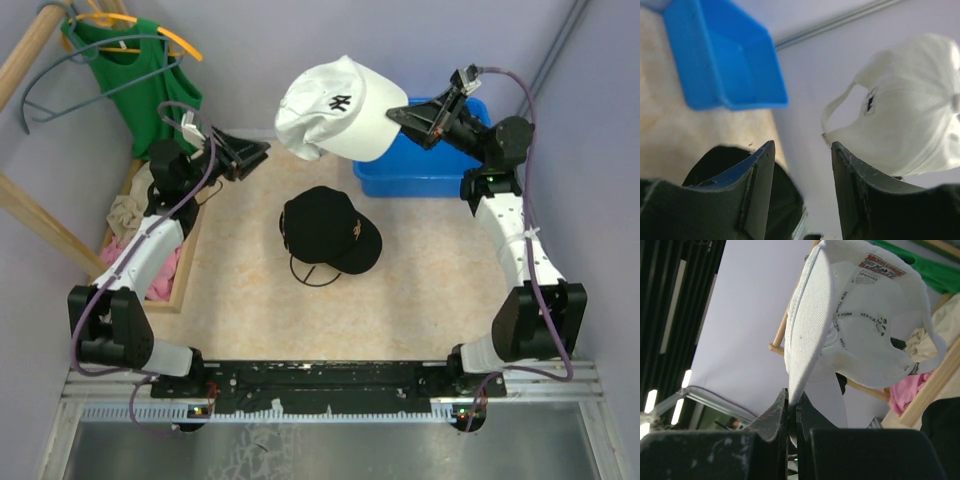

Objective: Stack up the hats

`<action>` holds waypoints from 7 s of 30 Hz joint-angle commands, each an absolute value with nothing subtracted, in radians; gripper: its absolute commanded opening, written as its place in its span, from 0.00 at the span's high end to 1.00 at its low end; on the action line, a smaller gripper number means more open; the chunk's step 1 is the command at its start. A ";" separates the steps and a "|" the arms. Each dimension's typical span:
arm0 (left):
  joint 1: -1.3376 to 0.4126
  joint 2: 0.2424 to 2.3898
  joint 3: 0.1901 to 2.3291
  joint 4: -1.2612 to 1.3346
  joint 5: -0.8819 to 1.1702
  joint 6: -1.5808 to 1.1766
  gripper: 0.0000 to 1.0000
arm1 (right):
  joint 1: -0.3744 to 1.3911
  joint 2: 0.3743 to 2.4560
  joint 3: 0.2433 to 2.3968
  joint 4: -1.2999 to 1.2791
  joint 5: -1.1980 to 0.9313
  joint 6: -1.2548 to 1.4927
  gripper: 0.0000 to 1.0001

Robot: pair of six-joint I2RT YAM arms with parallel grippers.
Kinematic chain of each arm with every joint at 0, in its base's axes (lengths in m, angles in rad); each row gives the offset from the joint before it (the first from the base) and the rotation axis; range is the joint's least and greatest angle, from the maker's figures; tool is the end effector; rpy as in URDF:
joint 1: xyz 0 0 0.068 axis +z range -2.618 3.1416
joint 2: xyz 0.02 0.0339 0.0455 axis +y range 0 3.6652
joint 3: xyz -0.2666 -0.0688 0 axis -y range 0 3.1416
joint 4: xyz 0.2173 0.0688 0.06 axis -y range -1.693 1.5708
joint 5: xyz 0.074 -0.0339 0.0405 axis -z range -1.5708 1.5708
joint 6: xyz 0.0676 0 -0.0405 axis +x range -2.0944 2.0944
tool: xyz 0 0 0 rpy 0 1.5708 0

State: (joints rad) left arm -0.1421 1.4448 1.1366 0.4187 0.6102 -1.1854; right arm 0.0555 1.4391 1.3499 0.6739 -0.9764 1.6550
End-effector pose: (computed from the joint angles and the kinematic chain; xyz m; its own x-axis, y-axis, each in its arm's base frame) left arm 0.3315 -0.0866 0.3835 -0.5890 -0.6829 -0.4322 0.3567 0.2602 -0.8972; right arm 0.2965 0.0726 0.4799 -0.7647 0.5164 -0.3855 -0.4885 -0.0743 0.8694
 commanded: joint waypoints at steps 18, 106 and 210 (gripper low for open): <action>-0.084 1.389 0.846 0.079 0.856 -0.779 0.44 | 0.137 1.512 1.305 0.922 -0.951 1.908 1.00; -0.167 1.869 0.506 1.411 0.906 -1.478 1.00 | 0.228 1.544 0.740 1.193 -0.994 1.900 1.00; -0.150 1.996 0.395 1.516 0.936 -1.507 1.00 | -0.122 1.532 0.691 0.190 -0.980 0.851 0.35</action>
State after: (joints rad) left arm -0.1612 1.9804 0.4358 1.5276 0.9146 -1.5845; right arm -0.1207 1.5799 0.6712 0.1402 -0.9691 0.8337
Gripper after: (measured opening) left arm 0.008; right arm 0.652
